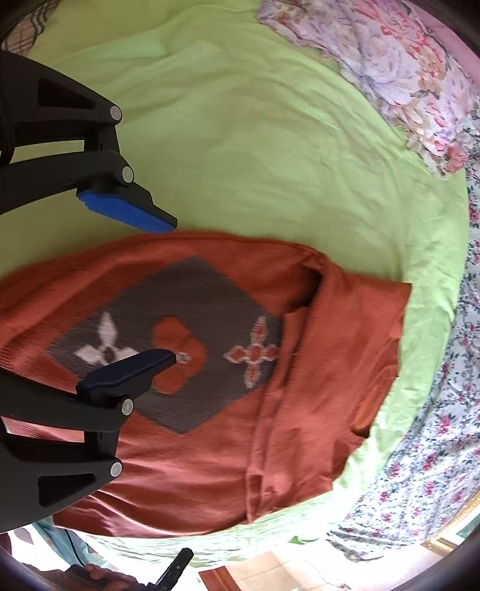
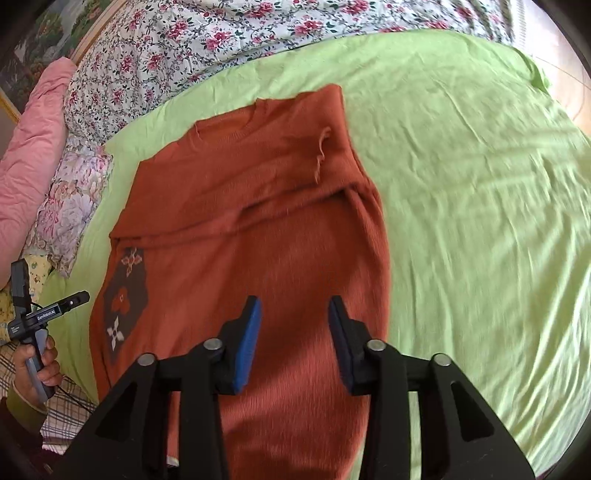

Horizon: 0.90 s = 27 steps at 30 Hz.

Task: Fold small clothes

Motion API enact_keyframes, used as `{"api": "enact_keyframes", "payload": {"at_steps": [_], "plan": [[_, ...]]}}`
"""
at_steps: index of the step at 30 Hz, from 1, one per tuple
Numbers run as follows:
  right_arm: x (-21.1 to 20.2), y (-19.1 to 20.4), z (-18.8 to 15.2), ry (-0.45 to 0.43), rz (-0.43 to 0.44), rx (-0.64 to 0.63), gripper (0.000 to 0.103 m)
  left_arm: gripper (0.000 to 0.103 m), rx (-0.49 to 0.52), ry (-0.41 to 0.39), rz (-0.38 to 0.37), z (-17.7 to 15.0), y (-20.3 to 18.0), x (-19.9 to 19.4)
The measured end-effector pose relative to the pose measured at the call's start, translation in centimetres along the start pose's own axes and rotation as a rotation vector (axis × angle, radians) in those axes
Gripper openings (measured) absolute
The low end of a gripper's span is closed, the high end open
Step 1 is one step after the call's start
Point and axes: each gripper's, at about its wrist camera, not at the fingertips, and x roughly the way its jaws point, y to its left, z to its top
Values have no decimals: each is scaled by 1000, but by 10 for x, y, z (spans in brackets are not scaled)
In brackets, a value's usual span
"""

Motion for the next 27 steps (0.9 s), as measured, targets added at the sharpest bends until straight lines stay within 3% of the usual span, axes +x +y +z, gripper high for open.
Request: {"api": "enact_keyframes", "payload": {"at_steps": [6, 12, 18, 20, 21, 22, 24, 27], "plan": [[-19, -9, -33, 0, -15, 52, 43, 67, 8, 80, 28, -27, 9, 8], [-27, -14, -62, 43, -19, 69, 44, 67, -57, 123, -22, -53, 17, 3], [-30, -17, -87, 79, -18, 88, 44, 67, -47, 183, -42, -72, 7, 11], [-29, -18, -93, 91, -18, 94, 44, 62, -49, 192, -50, -77, 8, 13], [-28, -19, -96, 97, -15, 98, 44, 49, -42, 192, -56, -79, 9, 12], [-29, -19, -99, 99, -14, 103, 44, 28, -30, 190, -59, -81, 10, 10], [-30, -20, -103, 100, -11, 112, 44, 10, -8, 177, -60, -84, 17, 4], [-32, -23, -112, 105, -5, 134, 44, 7, 9, 133, -75, -89, 34, -11]]}}
